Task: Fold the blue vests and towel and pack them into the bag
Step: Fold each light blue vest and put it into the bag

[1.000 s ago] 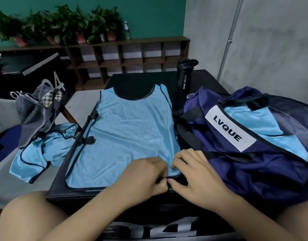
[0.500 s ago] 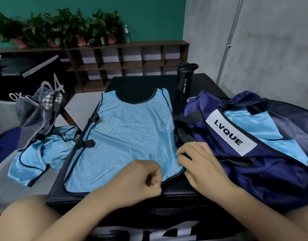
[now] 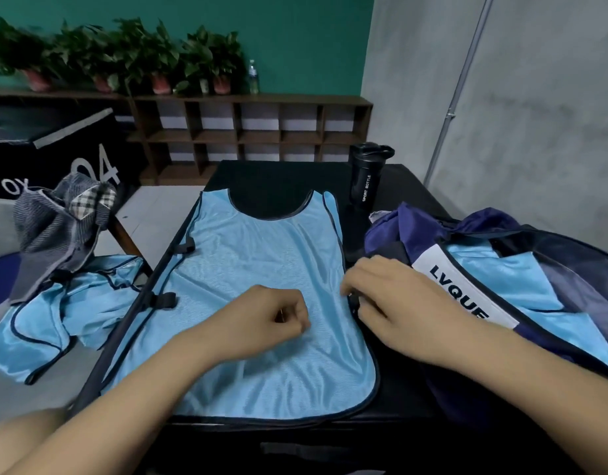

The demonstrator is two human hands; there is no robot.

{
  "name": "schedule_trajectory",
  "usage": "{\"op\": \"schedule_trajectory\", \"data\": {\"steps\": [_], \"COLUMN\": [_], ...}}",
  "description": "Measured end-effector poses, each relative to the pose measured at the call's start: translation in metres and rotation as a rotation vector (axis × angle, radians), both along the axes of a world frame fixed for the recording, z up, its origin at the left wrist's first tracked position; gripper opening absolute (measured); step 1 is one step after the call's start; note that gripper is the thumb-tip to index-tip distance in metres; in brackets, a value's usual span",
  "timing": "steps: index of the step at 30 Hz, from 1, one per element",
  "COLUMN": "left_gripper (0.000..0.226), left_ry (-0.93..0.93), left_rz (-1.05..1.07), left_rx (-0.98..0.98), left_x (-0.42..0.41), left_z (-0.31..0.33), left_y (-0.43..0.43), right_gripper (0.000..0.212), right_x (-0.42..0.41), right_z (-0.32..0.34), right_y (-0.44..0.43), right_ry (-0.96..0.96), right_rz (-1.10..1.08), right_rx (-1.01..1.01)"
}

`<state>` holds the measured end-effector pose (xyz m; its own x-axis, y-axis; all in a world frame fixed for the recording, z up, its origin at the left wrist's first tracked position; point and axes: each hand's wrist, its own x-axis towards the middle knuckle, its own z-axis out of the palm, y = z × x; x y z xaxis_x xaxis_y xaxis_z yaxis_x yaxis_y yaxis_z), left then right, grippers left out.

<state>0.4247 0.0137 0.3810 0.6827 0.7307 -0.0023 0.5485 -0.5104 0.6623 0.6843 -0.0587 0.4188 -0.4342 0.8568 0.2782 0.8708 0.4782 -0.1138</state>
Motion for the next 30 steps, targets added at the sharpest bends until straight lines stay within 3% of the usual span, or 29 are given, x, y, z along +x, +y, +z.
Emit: {"op": "schedule_trajectory", "data": {"steps": [5, 11, 18, 22, 27, 30], "left_gripper": [0.011, 0.008, 0.007, 0.005, 0.009, 0.011], "left_ry": [0.023, 0.099, 0.032, 0.026, 0.007, 0.017], "left_rz": [0.16, 0.297, 0.367, 0.382, 0.434, 0.47], "left_rx": [0.1, 0.159, 0.125, 0.128, 0.111, 0.139], "left_x": [-0.008, -0.025, -0.034, -0.033, -0.033, -0.032], "left_z": [0.001, -0.007, -0.048, -0.056, -0.055, -0.057], "left_y": [0.058, 0.117, 0.138, 0.145, 0.153, 0.154], "right_gripper": [0.012, 0.015, 0.023, 0.035, 0.033, 0.041], "right_x": [-0.023, -0.018, 0.007, 0.001, -0.021, -0.014], "right_z": [0.053, 0.055, 0.009, -0.041, -0.086, -0.097], "right_y": [0.087, 0.216, 0.319, 0.359, 0.378, 0.378], "right_ry": [0.092, -0.157, -0.367, -0.253, 0.001, -0.025], "right_rz": [-0.173, -0.393, -0.533, -0.485, -0.496, -0.535], "right_rx": [-0.133, -0.275, -0.292, -0.298, -0.31, -0.264]}}
